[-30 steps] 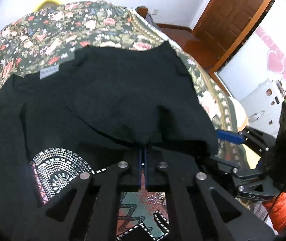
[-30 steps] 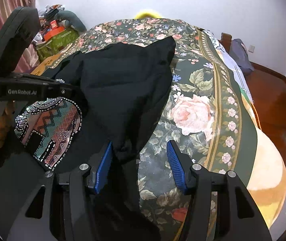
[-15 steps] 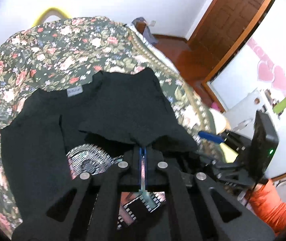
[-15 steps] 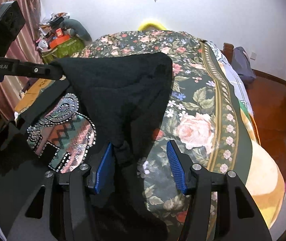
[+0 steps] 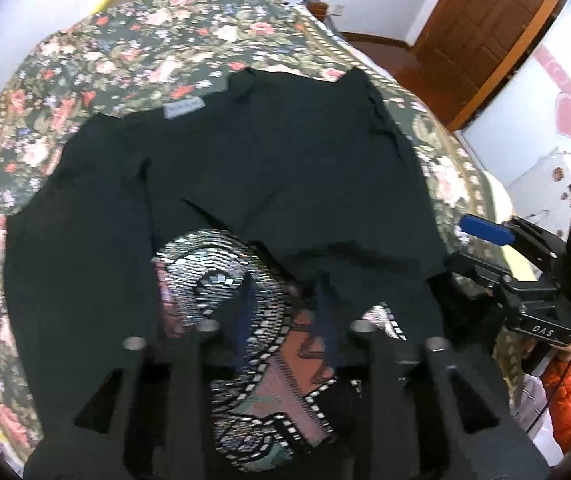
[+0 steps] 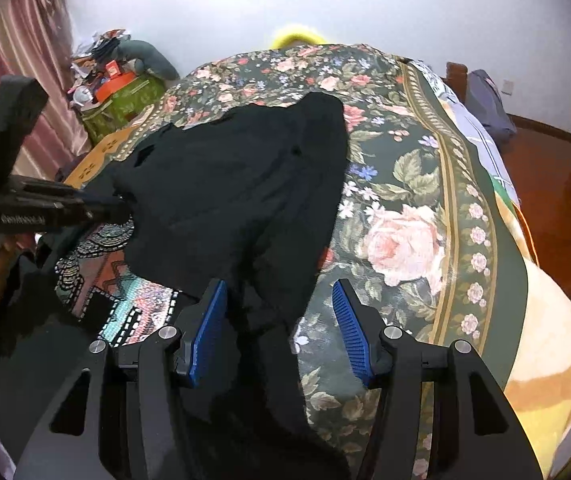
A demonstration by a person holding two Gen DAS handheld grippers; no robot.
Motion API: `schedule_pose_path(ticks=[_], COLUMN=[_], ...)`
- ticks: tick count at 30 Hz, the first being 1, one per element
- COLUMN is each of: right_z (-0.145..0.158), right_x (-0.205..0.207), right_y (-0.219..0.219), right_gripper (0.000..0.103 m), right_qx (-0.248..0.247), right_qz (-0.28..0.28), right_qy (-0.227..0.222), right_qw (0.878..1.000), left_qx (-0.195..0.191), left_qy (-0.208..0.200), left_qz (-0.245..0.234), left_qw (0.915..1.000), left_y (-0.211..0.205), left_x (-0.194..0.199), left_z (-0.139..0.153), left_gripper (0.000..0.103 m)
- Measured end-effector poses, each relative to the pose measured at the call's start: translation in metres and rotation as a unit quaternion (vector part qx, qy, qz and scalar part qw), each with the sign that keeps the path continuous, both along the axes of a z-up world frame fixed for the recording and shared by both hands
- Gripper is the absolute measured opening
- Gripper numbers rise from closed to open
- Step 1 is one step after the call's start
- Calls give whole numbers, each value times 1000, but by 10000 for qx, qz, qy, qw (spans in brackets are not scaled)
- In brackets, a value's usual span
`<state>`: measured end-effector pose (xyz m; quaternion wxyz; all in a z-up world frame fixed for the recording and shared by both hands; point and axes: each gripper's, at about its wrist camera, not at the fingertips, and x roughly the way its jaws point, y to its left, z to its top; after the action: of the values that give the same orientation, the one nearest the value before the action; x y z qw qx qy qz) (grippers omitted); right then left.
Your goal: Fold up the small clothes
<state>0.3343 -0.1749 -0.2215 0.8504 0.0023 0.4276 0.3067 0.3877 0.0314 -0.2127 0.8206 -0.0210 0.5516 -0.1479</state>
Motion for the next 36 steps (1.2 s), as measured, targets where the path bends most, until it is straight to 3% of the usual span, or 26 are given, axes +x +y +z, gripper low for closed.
schedule_pose_path(ticks=[4, 9, 15, 17, 23, 26, 29, 32, 34, 35, 36], right_z=[-4, -22, -28, -28, -29, -30, -30, -30, -30, -30, -30], right_x=[2, 7, 3, 2, 2, 0, 0, -1, 0, 1, 1], right_y=[7, 17, 25, 27, 25, 23, 22, 22, 23, 23, 23], right_gripper=[51, 51, 54, 54, 54, 54, 54, 54, 54, 54, 54], right_qx=[-40, -257, -372, -396, -363, -320, -316, -310, -308, -322, -332], right_qz=[112, 322, 503, 535, 571, 551, 523, 519, 518, 527, 533], right_qy=[23, 254, 224, 216, 218, 230, 234, 236, 244, 247, 247], right_qw=[9999, 9988, 9978, 9975, 9975, 9977, 9979, 9979, 9979, 9978, 9977], left_qx=[-331, -476, -319, -316, -758, -679, -516, -471, -571, -469, -388], left_qy=[-100, -236, -29, -153, -279, -293, -16, -190, -281, -313, -329], left_qz=[177, 450, 749, 750, 929, 1065, 1136, 1128, 1074, 1055, 1016], left_qw=[9992, 9976, 9967, 9966, 9924, 9916, 9922, 9923, 9922, 9928, 9935], left_y=[5, 19, 24, 22, 38, 46, 45, 40, 35, 31, 28], left_x=[5, 18, 44, 46, 45, 47, 55, 55, 55, 56, 57], left_z=[5, 17, -3, 1, 16, 16, 1, -2, -3, -4, -4], left_gripper=[48, 54, 52, 52, 52, 52, 52, 52, 40, 27, 19])
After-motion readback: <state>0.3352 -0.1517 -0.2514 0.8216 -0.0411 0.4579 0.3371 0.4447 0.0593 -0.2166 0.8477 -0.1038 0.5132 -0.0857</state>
